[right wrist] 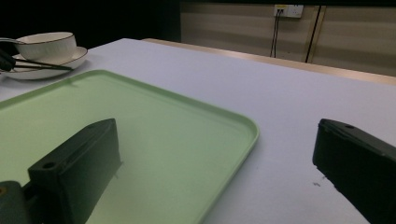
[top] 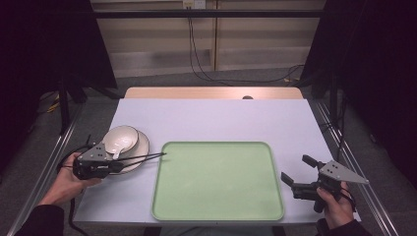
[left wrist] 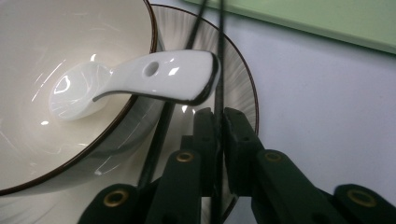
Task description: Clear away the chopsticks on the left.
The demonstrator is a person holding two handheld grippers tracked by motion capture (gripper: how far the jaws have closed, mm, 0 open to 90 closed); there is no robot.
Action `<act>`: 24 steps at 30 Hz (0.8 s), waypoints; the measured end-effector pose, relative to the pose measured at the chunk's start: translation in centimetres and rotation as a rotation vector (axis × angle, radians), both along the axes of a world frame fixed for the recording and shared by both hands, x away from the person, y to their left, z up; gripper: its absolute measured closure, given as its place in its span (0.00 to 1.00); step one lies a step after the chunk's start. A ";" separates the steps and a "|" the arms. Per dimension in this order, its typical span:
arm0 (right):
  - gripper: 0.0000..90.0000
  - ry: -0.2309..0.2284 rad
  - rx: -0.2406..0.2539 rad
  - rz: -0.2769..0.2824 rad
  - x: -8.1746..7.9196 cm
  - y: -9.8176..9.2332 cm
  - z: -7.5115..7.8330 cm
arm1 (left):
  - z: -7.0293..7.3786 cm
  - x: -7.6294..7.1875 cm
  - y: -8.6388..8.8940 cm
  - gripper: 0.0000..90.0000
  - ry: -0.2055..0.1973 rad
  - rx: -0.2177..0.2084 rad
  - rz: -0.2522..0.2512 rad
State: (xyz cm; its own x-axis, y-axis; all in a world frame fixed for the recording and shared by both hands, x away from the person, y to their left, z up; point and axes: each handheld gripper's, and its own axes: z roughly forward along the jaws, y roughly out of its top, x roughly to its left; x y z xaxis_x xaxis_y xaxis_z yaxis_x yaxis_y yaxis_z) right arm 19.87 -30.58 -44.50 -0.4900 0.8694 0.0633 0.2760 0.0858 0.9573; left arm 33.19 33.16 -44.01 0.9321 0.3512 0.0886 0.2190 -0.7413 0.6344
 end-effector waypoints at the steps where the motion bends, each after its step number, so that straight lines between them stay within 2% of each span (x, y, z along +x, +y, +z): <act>1: 0.00 0.001 0.001 0.002 0.0 0.0 0.0 | -0.1 0.0 0.0 0.95 0.006 -0.009 -0.002; 4: 0.00 -0.001 -0.001 0.002 0.0 0.1 0.0 | 0.2 0.0 0.0 0.95 0.022 0.011 -0.022; 7: 0.00 -0.001 0.000 0.003 0.0 0.0 0.0 | 0.1 -0.1 0.0 0.95 0.027 -0.010 -0.007; 9: 0.00 0.002 0.000 0.003 0.0 0.0 0.0 | 0.3 0.0 0.2 0.95 0.044 -0.001 -0.004; 10: 0.00 0.002 0.002 0.002 0.0 0.0 0.0 | 0.2 -0.1 0.2 0.95 0.052 -0.017 0.015; 12: 0.00 0.003 0.002 0.004 0.0 0.0 0.0 | 0.3 -0.1 0.3 0.95 0.059 -0.022 0.027; 13: 0.00 0.001 0.001 0.003 0.0 0.0 0.0 | 0.2 -0.3 0.5 0.95 0.065 -0.048 0.046; 18: 0.00 0.001 0.005 -0.001 0.0 0.0 0.0 | 0.3 -0.6 0.6 0.96 0.077 -0.079 0.082; 19: 0.00 0.002 0.006 0.001 0.0 0.0 0.0 | 0.4 -0.7 0.6 0.96 0.070 -0.082 0.096; 21: 0.00 0.002 0.006 0.008 0.0 0.0 0.0 | 0.7 -0.8 0.7 0.96 0.078 -0.111 0.110; 22: 0.00 0.002 0.006 0.008 0.0 0.0 0.0 | 1.0 -0.9 0.8 0.96 0.079 -0.109 0.124; 23: 0.00 0.003 0.008 0.007 -0.1 0.0 0.0 | 1.0 -1.0 0.8 0.96 0.090 -0.129 0.127; 24: 0.00 0.000 0.007 0.009 -0.1 0.0 0.0 | 1.2 -1.2 0.7 0.96 0.088 -0.133 0.148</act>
State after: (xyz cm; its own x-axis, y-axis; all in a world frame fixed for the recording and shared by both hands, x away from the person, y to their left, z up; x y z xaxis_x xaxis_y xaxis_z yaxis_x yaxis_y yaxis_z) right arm 19.80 -30.54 -44.46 -0.4978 0.8645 0.0692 0.2750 0.0817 0.9580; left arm 31.97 33.84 -42.77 0.8718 0.4875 -0.0472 0.3778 -0.6080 0.6983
